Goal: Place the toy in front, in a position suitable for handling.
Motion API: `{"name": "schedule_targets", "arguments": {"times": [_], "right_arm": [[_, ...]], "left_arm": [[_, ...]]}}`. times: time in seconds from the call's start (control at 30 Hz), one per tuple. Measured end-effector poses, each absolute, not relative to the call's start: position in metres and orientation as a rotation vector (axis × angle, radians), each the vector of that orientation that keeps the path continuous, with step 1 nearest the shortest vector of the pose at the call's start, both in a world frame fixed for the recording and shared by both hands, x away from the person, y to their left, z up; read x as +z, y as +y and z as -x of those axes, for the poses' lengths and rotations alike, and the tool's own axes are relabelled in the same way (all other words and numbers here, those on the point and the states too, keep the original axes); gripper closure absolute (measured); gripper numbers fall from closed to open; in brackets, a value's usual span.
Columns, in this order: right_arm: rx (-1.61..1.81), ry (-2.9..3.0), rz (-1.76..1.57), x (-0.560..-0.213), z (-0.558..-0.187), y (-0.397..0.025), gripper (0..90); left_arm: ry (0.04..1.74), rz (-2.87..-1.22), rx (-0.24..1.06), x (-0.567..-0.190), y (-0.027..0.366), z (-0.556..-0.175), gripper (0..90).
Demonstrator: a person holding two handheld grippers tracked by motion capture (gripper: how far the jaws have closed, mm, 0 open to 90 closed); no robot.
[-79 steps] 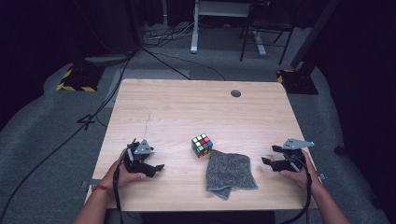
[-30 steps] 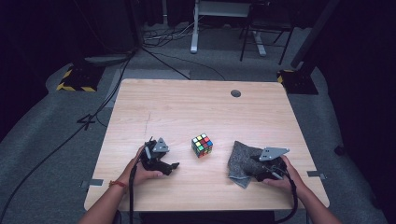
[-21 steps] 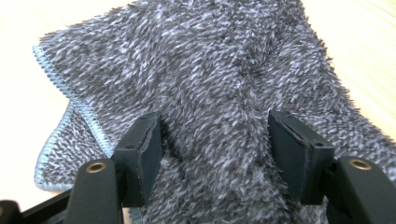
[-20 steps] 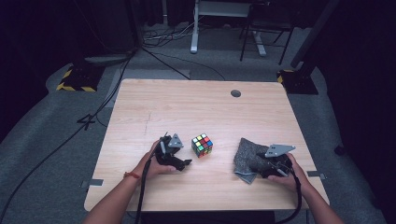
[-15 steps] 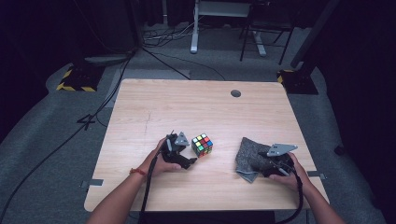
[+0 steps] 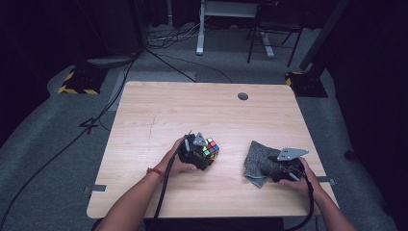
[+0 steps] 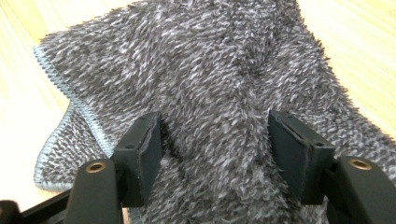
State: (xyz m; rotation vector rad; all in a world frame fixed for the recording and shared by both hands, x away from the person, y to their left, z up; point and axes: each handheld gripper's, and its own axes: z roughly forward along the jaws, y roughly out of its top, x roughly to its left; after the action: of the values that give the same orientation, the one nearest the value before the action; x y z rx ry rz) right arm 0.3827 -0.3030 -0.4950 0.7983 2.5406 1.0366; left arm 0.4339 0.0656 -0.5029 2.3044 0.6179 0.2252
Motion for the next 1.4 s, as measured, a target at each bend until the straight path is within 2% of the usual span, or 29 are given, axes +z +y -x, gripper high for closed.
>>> {"name": "schedule_targets", "arguments": {"times": [0.23, 0.33, 0.5, 0.7, 0.93, 1.1, 1.4], "right_arm": [[1.045, 2.541, -0.800, -0.496, -0.383, -0.303, 36.5], [1.047, 2.540, -0.796, -0.496, -0.383, -0.304, 36.5], [1.049, 2.540, -0.794, -0.496, -0.383, -0.304, 36.4], [1.037, 2.545, -0.797, -0.495, -0.384, -0.303, 36.2], [1.029, 2.526, -0.844, -0.495, -0.391, -0.299, 37.8], [1.012, 2.503, -0.911, -0.494, -0.410, -0.290, 39.8], [0.996, 2.527, -0.873, -0.493, -0.442, -0.237, 40.0]], "left_arm": [[0.622, -2.299, 0.237, -0.503, 0.063, -0.434, 17.5], [0.632, -2.291, 0.249, -0.502, 0.064, -0.434, 23.5], [0.635, -2.287, 0.244, -0.502, 0.064, -0.434, 24.3], [0.557, -2.293, 0.215, -0.502, 0.060, -0.425, 32.8], [0.445, -2.319, 0.174, -0.502, 0.052, -0.409, 33.1], [0.369, -2.331, 0.139, -0.502, 0.042, -0.394, 33.1], [0.266, -2.345, 0.104, -0.502, 0.013, -0.374, 32.8]]}}
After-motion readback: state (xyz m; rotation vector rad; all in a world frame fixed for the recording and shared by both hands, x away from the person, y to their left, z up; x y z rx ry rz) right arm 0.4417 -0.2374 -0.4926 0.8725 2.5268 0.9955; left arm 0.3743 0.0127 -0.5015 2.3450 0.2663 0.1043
